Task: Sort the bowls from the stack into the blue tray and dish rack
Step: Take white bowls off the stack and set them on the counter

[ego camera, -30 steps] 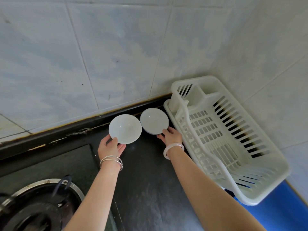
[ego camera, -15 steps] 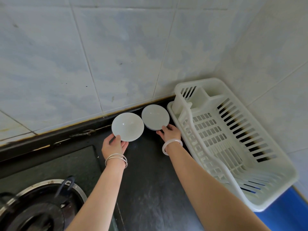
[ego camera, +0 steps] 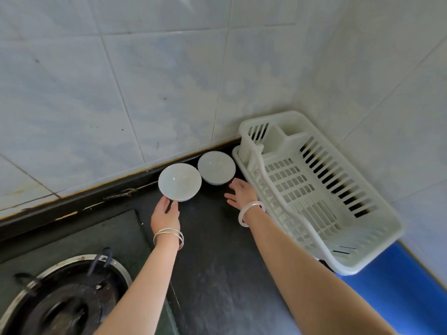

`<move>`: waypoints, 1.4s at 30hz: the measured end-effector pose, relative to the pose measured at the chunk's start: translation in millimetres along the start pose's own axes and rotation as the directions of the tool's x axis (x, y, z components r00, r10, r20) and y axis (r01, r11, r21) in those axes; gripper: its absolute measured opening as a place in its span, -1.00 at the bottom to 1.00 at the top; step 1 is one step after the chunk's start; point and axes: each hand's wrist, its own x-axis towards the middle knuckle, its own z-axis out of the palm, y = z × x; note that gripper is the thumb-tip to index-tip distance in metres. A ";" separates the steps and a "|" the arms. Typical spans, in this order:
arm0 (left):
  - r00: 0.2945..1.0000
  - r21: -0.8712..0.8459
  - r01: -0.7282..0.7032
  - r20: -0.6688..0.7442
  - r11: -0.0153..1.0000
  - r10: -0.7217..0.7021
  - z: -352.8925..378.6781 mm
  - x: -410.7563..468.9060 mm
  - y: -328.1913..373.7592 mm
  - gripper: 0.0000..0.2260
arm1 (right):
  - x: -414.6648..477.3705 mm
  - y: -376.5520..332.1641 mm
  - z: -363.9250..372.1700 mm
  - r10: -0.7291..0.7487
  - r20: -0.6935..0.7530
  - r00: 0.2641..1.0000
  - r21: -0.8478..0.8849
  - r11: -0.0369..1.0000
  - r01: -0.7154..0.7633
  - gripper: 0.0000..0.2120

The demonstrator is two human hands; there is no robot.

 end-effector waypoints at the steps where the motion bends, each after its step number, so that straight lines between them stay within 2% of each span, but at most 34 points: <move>1: 0.999 0.056 -0.009 0.036 0.998 0.007 -2.1 -6.7 -2.4 -0.62 | -10.5 -0.3 -6.0 -0.025 0.005 1.000 -0.021 0.999 0.025 -0.67; 4: 0.979 0.129 -0.024 0.202 0.991 -0.002 -4.8 -36.1 -12.5 -0.65 | -49.5 2.4 -31.7 -0.102 0.039 0.994 -0.122 0.987 0.106 -0.72; 6: 0.941 0.166 -0.038 0.338 0.985 -0.021 -7.2 -65.8 -21.8 -0.69 | -79.9 10.3 -56.8 -0.147 0.037 0.988 -0.189 0.970 0.152 -0.75; 9: 0.827 0.292 -0.091 0.555 0.952 -0.091 -6.2 -124.9 -37.2 -0.74 | -134.5 34.5 -107.7 -0.197 -0.042 0.979 -0.269 0.946 0.179 -0.78; 12: 0.743 0.348 -0.190 0.662 0.918 -0.097 -3.7 -163.7 -49.0 -0.79 | -169.2 55.4 -145.2 -0.249 -0.098 0.964 -0.391 0.900 0.193 -0.80; 16: 0.606 0.438 -0.376 0.783 0.816 -0.141 -4.4 -236.4 -74.9 -0.84 | -232.9 109.4 -212.2 -0.287 -0.265 0.921 -0.548 0.830 0.101 -0.82; 20: 0.473 0.449 -0.566 0.864 0.692 -0.174 -7.8 -296.5 -101.0 -0.81 | -284.0 161.3 -260.2 -0.241 -0.452 0.859 -0.634 0.764 -0.119 -0.78; 24: 0.388 0.430 -0.667 0.898 0.608 -0.208 -12.7 -335.3 -120.9 -0.73 | -319.3 204.2 -285.1 -0.245 -0.532 0.811 -0.673 0.703 -0.229 -0.75; 26: 0.379 0.424 -0.697 0.902 0.578 -0.204 -14.5 -344.9 -127.6 -0.74 | -329.6 216.4 -289.8 -0.237 -0.555 0.798 -0.662 0.707 -0.250 -0.75; 31: 0.433 0.430 -0.717 0.891 0.548 -0.132 -17.0 -353.9 -133.0 -0.77 | -335.5 225.7 -293.4 -0.199 -0.575 0.794 -0.649 0.702 -0.294 -0.82; 35: 0.452 0.431 -0.702 0.885 0.567 -0.114 -18.9 -357.7 -136.2 -0.77 | -332.8 223.8 -292.4 -0.211 -0.578 0.789 -0.698 0.628 -0.343 -0.82; 38: 0.470 0.440 -0.680 0.875 0.587 -0.111 -19.3 -357.8 -137.6 -0.77 | -332.7 225.8 -288.1 -0.278 -0.576 0.769 -0.748 0.557 -0.360 -0.86; 42: 0.503 0.464 -0.627 0.854 0.626 -0.129 -20.9 -358.3 -137.1 -0.78 | -340.9 229.8 -291.3 -0.309 -0.585 0.750 -0.719 0.626 -0.303 -0.87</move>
